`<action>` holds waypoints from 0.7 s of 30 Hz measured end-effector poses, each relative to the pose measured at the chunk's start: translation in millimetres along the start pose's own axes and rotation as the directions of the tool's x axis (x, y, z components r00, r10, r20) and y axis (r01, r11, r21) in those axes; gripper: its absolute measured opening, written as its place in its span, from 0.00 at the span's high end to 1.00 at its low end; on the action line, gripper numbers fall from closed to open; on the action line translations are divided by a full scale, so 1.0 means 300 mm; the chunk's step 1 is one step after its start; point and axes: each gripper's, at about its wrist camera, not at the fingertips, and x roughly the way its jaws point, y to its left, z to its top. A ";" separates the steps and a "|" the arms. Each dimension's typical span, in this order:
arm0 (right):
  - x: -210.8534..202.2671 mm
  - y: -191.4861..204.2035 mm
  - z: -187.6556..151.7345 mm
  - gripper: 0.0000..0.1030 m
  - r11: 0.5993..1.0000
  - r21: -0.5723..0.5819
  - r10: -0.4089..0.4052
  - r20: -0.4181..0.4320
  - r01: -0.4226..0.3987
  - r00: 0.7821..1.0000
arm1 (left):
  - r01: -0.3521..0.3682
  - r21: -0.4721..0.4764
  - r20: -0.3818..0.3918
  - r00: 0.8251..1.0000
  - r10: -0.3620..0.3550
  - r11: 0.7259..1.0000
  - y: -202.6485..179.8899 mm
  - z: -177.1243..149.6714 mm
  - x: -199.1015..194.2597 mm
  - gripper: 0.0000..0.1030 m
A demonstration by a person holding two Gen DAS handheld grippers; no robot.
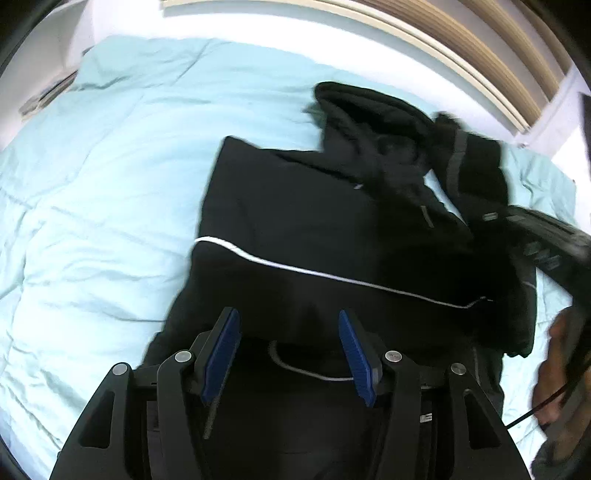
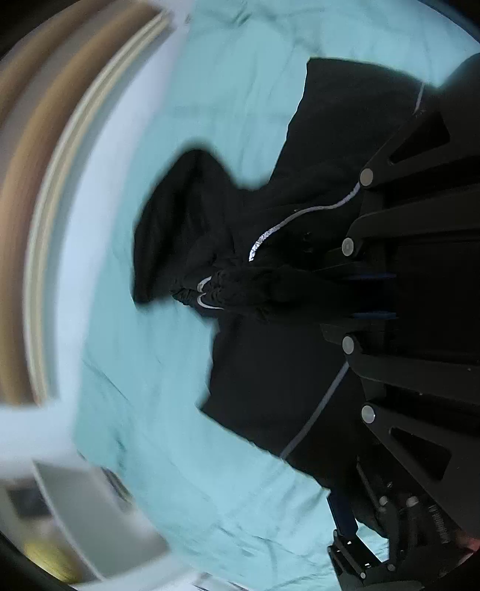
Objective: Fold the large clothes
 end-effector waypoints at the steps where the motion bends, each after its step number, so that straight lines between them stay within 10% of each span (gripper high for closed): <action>1: 0.030 0.040 -0.004 0.87 1.000 -0.017 0.013 -0.012 -0.013 1.000 | -0.003 -0.006 -0.005 1.000 0.003 1.000 0.018 -0.001 0.006 0.44; 11: 0.444 0.244 -0.054 0.75 0.995 -0.045 0.075 -0.222 -0.087 0.972 | -0.040 -0.045 -0.040 0.998 0.038 0.998 0.130 0.000 0.093 0.44; 17: 0.459 0.209 -0.047 0.41 0.966 0.032 0.258 -0.252 -0.258 0.933 | -0.039 -0.079 -0.052 0.998 0.035 0.996 0.183 0.004 0.122 0.44; 21: 0.318 0.127 -0.065 0.39 0.931 0.067 0.364 -0.186 -0.358 0.913 | 0.005 -0.040 -0.019 1.000 -0.005 0.999 0.166 0.025 0.104 0.44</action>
